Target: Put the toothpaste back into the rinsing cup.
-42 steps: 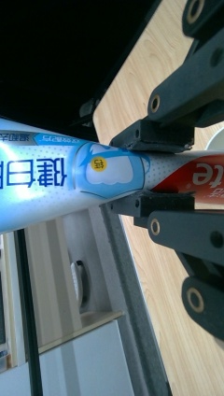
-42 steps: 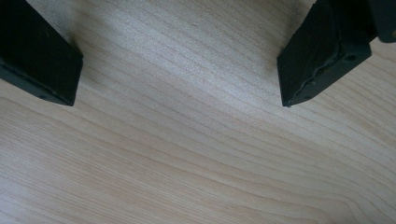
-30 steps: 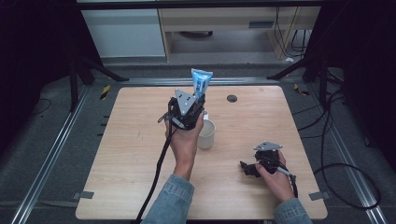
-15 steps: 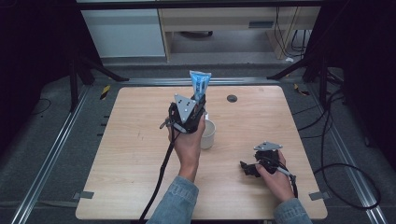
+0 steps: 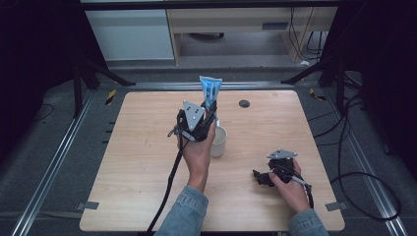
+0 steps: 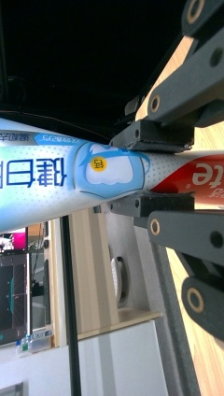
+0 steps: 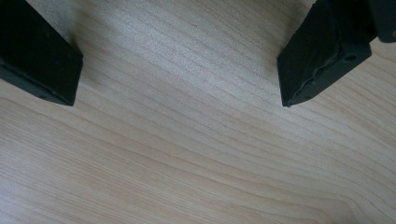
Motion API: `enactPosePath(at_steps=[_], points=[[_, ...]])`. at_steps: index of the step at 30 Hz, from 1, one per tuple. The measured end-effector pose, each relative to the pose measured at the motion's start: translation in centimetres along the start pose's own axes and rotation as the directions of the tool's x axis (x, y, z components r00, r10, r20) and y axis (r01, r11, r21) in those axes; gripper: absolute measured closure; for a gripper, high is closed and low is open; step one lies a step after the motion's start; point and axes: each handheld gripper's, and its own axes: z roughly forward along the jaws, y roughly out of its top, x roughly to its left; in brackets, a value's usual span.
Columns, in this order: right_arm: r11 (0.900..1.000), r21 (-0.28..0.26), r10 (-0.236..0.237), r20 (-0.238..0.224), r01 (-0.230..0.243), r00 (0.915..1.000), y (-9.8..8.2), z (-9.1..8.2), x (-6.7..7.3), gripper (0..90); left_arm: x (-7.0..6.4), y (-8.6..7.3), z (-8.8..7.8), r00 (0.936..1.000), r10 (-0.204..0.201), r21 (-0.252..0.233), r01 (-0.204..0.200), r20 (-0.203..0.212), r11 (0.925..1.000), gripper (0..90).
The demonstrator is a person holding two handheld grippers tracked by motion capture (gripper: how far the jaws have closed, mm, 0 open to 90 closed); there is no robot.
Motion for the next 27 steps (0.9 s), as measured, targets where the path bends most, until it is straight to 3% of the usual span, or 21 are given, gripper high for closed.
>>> enactPosePath(at_steps=[14, 27], points=[[1.0, 0.0, -0.001, 0.0, 0.001, 1.0, 0.0, 0.0, 0.0, 0.4, 0.0, -2.7, 1.0, 0.9996, -0.003, 0.006, 0.003, 0.027, 1.0, 72.6], [1.0, 0.0, -0.003, 0.001, 0.003, 1.0, 0.0, 0.0, 0.0, 0.4, 0.1, -5.0, 1.7, 0.9994, 0.002, 0.042, -0.003, 0.034, 0.9991, 72.6]])
